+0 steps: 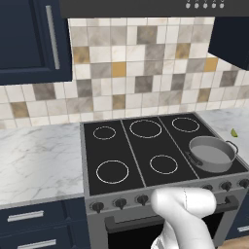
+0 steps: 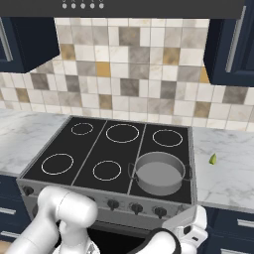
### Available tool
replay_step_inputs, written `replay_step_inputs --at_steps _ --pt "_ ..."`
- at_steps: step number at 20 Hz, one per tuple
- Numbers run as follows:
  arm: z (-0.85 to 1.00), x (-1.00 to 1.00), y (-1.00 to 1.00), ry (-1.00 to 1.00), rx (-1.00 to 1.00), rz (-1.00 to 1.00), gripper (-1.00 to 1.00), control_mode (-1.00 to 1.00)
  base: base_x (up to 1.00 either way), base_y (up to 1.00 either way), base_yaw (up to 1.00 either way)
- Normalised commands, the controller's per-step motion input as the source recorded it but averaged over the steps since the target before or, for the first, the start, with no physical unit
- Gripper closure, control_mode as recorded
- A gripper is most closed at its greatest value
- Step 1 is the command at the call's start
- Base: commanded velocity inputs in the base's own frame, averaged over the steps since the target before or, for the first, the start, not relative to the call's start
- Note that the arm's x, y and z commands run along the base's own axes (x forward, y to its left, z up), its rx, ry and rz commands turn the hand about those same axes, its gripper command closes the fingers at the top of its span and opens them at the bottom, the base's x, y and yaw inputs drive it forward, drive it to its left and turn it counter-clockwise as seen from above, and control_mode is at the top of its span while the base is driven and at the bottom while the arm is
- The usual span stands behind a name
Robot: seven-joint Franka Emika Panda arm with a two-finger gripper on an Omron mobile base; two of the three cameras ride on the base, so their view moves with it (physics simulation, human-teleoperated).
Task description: Turn on the burner for the pot on the stove. Wait thirty seconds for the pot to heat up. Then add the lemon wedge to the pot.
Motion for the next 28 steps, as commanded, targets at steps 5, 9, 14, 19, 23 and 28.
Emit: replay_step_inputs --at_steps 5,9,14,19,23,28 --pt "0.00 0.00 0.00 0.00 0.00 0.02 1.00 -1.00 0.00 0.00 0.00" --pt "0.00 0.00 0.00 0.00 0.00 0.01 1.00 -1.00 0.00 0.00 0.00" --pt "0.00 0.00 0.00 0.00 0.00 0.01 1.00 -1.00 0.00 0.00 0.00" --pt "0.00 0.00 0.00 0.00 0.00 0.02 1.00 -1.00 0.00 0.00 0.00" --pt "0.00 0.00 0.00 0.00 0.00 0.02 1.00 -1.00 0.00 0.00 0.00" --pt "0.00 0.00 0.00 0.00 0.00 0.02 1.00 -1.00 0.00 0.00 0.00"
